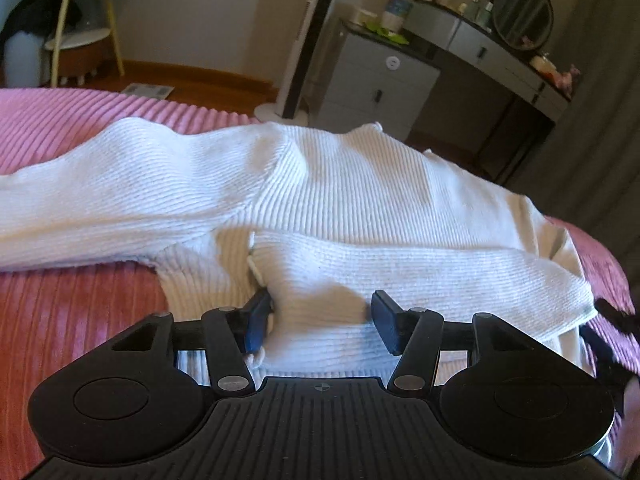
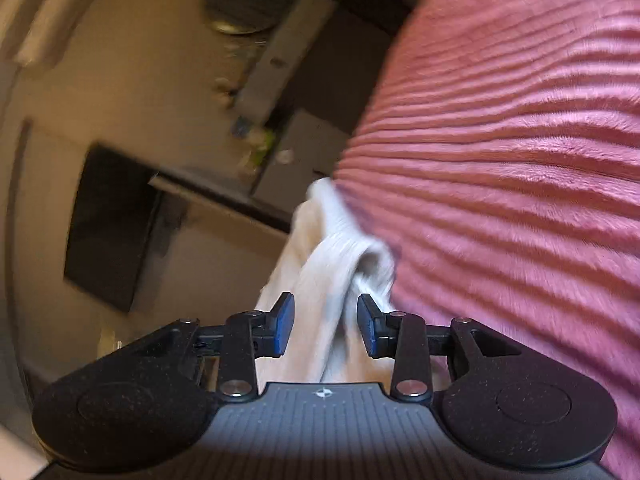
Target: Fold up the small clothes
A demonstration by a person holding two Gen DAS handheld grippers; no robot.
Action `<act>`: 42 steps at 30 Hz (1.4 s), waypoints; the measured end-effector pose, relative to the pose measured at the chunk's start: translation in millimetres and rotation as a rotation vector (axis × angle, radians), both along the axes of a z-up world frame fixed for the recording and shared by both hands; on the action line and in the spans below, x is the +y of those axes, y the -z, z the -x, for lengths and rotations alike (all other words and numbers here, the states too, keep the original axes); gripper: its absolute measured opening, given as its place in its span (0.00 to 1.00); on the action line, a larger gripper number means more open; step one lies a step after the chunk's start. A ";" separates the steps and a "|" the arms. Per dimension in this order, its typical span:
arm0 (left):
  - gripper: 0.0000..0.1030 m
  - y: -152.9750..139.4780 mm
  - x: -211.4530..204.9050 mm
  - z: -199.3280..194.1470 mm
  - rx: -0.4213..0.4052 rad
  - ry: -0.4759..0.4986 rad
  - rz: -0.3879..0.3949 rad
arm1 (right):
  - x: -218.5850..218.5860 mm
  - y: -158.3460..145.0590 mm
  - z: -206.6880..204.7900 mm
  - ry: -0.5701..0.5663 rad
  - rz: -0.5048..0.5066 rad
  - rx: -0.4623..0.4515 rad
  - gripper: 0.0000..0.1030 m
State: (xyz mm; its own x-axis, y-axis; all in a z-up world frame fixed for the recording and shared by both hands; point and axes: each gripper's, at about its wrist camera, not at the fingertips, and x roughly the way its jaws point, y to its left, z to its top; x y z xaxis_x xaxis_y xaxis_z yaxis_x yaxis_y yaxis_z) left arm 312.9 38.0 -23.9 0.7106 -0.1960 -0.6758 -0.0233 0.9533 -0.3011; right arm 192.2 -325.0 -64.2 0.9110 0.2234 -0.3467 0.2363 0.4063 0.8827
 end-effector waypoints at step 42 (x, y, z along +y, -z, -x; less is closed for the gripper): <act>0.10 -21.3 35.1 -7.9 -0.108 -0.030 0.015 | 58.4 -71.4 -104.9 -0.171 0.710 0.033 0.03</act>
State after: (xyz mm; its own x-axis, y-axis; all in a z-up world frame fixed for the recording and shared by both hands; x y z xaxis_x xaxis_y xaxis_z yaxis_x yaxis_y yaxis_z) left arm 320.8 73.1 -2.5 0.7847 -0.1832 -0.5921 -0.0187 0.9479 -0.3181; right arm 297.2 -266.6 7.2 0.8699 0.0727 -0.4879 0.1405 0.9116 0.3863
